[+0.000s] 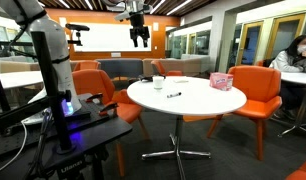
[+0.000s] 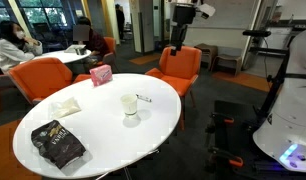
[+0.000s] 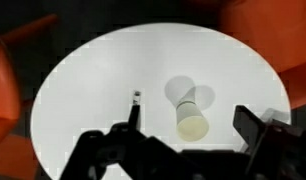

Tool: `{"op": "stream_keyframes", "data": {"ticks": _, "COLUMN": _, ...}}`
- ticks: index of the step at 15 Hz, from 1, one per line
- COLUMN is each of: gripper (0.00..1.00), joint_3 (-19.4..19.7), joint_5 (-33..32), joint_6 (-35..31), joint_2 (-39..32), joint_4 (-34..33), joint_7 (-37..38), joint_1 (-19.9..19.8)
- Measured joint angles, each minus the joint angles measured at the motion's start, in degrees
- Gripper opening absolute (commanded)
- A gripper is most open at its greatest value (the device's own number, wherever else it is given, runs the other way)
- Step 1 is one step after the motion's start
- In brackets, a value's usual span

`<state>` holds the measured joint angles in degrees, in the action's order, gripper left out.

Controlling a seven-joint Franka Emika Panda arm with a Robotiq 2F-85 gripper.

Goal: Put the black marker in the mug

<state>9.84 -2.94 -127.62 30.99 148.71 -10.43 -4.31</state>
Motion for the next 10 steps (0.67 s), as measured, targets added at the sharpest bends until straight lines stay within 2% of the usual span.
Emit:
{"op": "stream_keyframes", "data": {"ticks": 5, "gripper": 1.00, "joint_3": 0.6, "joint_5": 0.7, "joint_6": -3.0, "joint_2": -18.4, "joint_4": -10.5, "joint_7": 0.7, "joint_1": -0.6}}
{"op": "stream_keyframes", "data": {"ticks": 10, "gripper": 1.00, "joint_3": 0.8, "joint_5": 6.4, "joint_6": -8.8, "joint_2": -36.8, "joint_4": -22.9, "joint_7": -1.8, "joint_1": -2.2}}
